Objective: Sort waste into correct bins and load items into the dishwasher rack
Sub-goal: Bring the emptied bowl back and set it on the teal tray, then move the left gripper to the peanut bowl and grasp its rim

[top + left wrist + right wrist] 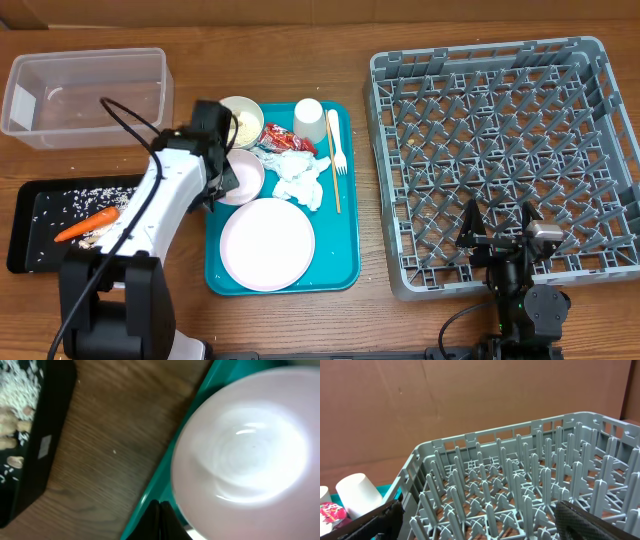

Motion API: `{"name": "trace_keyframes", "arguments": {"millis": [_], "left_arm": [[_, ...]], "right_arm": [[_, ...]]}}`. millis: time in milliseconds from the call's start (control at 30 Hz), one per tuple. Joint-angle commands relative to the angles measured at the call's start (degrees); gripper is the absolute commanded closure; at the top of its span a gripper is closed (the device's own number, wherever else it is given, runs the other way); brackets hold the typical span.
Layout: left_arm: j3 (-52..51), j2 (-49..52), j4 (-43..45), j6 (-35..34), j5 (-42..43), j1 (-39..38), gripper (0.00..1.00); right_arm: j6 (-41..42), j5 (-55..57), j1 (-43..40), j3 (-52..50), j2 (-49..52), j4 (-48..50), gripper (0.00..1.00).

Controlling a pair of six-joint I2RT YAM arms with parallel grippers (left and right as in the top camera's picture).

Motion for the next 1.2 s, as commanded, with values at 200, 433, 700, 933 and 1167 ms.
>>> {"name": "trace_keyframes", "arguments": {"millis": [200, 433, 700, 933, 1167], "left_arm": [[8.17, -2.78, 7.54, 3.87, 8.76, 0.09, 0.65], [8.17, 0.48, 21.22, 22.25, 20.72, -1.79, 0.43], [8.17, 8.98, 29.18, 23.89, 20.57, -2.08, 0.39], [8.17, 12.50, 29.83, 26.64, 18.21, -2.12, 0.36], [8.07, 12.83, 28.20, 31.80, 16.46, -2.32, 0.40]], "right_arm": [[-0.35, 0.35, 0.44, -0.59, -0.46, 0.44, 0.00], [-0.35, 0.35, 0.44, -0.59, -0.46, 0.44, 0.00], [-0.35, 0.35, 0.44, -0.59, -0.46, 0.46, 0.00], [-0.35, 0.35, 0.44, -0.59, -0.46, 0.44, 0.00], [-0.35, 0.35, 0.44, -0.59, -0.46, 0.44, 0.00]]}}
